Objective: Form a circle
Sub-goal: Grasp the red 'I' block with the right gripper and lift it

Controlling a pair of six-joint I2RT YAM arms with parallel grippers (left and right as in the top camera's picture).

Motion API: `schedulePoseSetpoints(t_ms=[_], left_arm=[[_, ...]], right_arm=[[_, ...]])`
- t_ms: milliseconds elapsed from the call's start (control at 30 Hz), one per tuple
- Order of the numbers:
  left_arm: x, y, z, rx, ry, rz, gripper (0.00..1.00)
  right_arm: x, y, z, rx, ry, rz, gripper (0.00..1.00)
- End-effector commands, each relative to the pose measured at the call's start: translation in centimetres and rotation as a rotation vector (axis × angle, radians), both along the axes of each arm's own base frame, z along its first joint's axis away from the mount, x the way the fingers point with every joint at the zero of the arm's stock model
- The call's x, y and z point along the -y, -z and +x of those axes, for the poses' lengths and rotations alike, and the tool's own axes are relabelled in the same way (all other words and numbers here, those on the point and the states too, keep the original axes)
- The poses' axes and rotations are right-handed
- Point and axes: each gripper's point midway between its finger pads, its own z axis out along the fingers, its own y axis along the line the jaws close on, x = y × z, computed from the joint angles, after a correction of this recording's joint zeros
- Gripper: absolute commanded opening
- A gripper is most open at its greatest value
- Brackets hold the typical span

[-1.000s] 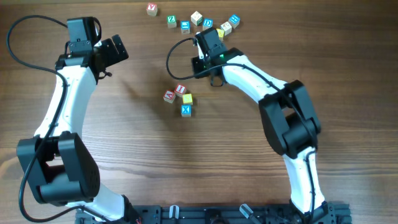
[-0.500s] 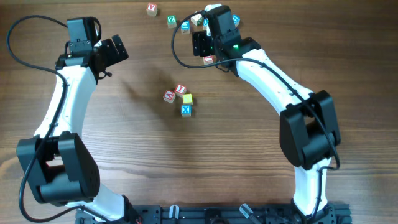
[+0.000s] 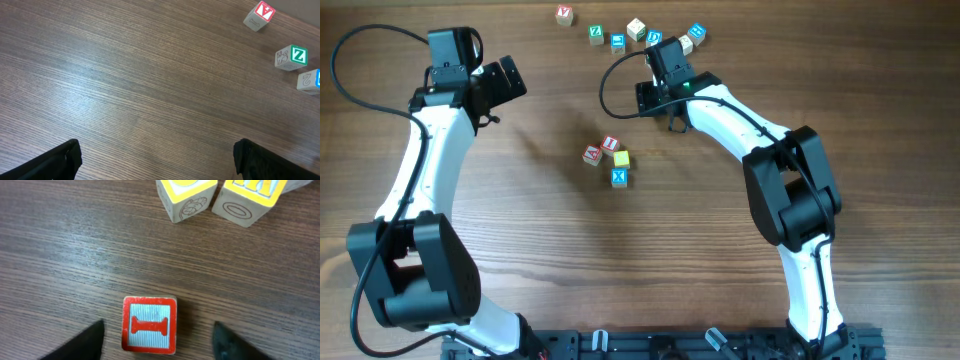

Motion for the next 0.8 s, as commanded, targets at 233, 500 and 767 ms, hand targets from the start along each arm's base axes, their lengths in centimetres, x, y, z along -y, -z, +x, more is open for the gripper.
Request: schedulePoseSetpoints(t_ms=[233, 500, 767], left_arm=[[-0.1, -0.6, 0.1, 0.015, -0.008, -0.004, 1.00], [0.0, -0.6, 0.1, 0.015, -0.007, -0.004, 1.00], [0.0, -0.6, 0.1, 0.015, -0.007, -0.005, 1.00]], right_arm=[[0.0, 0.0, 0.7, 0.031, 0.011, 0.000, 0.43], [-0.1, -0.3, 1.1, 0.048, 0.010, 0.009, 0.46], [-0.1, -0.3, 1.1, 0.050, 0.011, 0.009, 0.28]])
